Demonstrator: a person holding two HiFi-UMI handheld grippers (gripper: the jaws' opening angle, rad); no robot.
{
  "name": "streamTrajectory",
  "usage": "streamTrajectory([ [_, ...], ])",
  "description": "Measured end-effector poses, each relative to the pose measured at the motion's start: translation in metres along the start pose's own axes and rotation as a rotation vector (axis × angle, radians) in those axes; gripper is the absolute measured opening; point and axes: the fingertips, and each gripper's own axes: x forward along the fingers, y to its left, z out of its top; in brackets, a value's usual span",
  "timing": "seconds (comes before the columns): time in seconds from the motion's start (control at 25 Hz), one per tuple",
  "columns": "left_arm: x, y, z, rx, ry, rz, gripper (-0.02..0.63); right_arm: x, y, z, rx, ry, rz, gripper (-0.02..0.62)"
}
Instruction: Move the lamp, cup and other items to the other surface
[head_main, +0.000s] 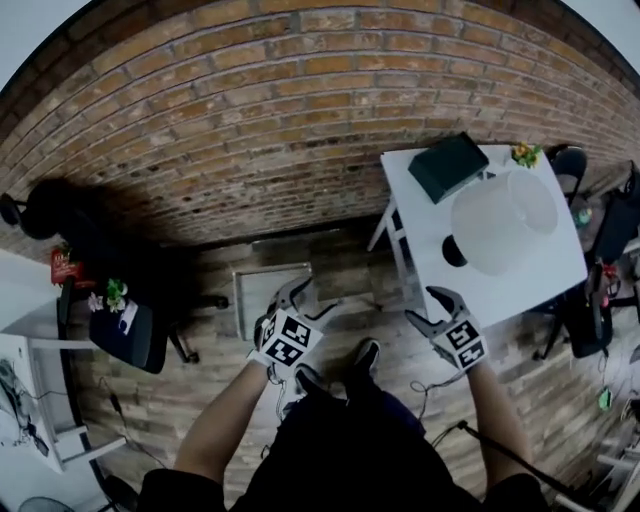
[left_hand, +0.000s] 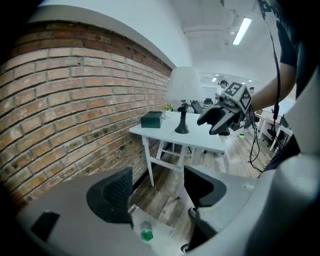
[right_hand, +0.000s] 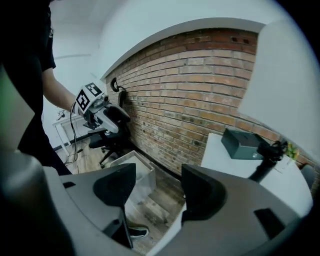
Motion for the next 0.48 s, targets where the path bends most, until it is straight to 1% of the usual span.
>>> streamTrajectory([
  [0.12,-0.036,0.021,-0.045,-0.035,0.02,0.041,0.318,0.036,0.043,0.022,-0.029,0.013,0.047,0.288],
  [0.2,-0.062,0.034,-0.077,-0.091,0.025,0.082,0.318,0.06,0.069,0.036,-0.074,0.008,0.074,0.288],
  [0.28,-0.087,0.043,-0.109,-0.149,0.032,0.125,0.318,0.081,0.092,0.052,-0.097,0.013,0.093,0.287],
  [0.4,-0.12,0.047,-0.153,-0.235,0.049,0.17,0.318,0.109,0.128,0.073,-0.144,0.007,0.137,0.284],
  [0.48,-0.138,0.047,-0.178,-0.276,0.056,0.191,0.318,0.125,0.152,0.08,-0.175,0.015,0.168,0.282],
])
